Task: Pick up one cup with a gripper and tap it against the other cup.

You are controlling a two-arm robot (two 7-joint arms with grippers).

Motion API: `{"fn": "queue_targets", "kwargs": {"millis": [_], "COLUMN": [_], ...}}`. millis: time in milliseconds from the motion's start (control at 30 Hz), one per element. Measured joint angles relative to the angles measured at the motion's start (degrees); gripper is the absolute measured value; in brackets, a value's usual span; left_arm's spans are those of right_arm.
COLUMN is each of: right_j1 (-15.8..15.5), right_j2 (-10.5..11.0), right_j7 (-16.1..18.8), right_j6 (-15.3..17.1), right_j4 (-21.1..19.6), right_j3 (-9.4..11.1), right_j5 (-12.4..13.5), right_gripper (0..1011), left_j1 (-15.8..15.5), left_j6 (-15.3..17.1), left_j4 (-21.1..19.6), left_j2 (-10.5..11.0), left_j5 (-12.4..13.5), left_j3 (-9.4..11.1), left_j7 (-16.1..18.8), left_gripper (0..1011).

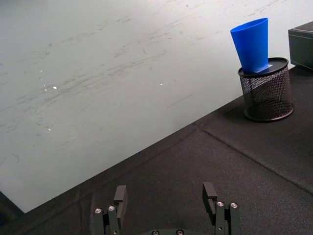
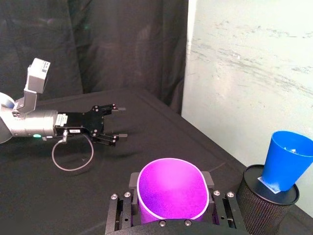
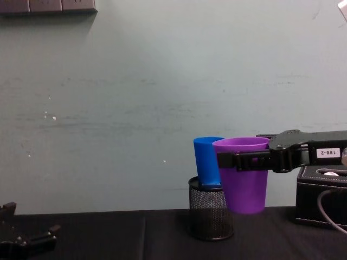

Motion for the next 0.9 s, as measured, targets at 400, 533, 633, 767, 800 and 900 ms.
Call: {"fn": "queue_targets", "kwargs": {"millis": [400, 533, 633, 767, 800, 900], "right_j1": [0.00, 0.00, 0.31, 1.01, 1.16, 2.38], "right_j2": [0.00, 0.00, -0.01, -0.34, -0.45, -1.44], "right_j7": [0.00, 0.00, 0.67, 1.10, 1.08, 0.59], "right_j6": [0.00, 0.00, -0.60, -1.27, -1.32, -1.44], "right_j4": [0.00, 0.00, 0.46, 1.46, 1.69, 3.44], "right_j3": [0.00, 0.00, -0.05, -0.15, -0.17, -0.27], "right_j5": [0.00, 0.00, 0.13, 0.17, 0.15, -0.12], "right_gripper": [746, 746, 746, 746, 746, 746], "left_j1": [0.00, 0.00, 0.00, 0.00, 0.00, 0.00], "left_j6": [0.00, 0.00, 0.00, 0.00, 0.00, 0.00], "left_j4": [0.00, 0.00, 0.00, 0.00, 0.00, 0.00], "left_j2": [0.00, 0.00, 0.00, 0.00, 0.00, 0.00], "left_j5": [0.00, 0.00, 0.00, 0.00, 0.00, 0.00], "left_j3": [0.00, 0.00, 0.00, 0.00, 0.00, 0.00], "left_j7": [0.00, 0.00, 0.00, 0.00, 0.00, 0.00], "left_gripper": [1012, 1011, 1012, 1011, 1011, 1011]}}
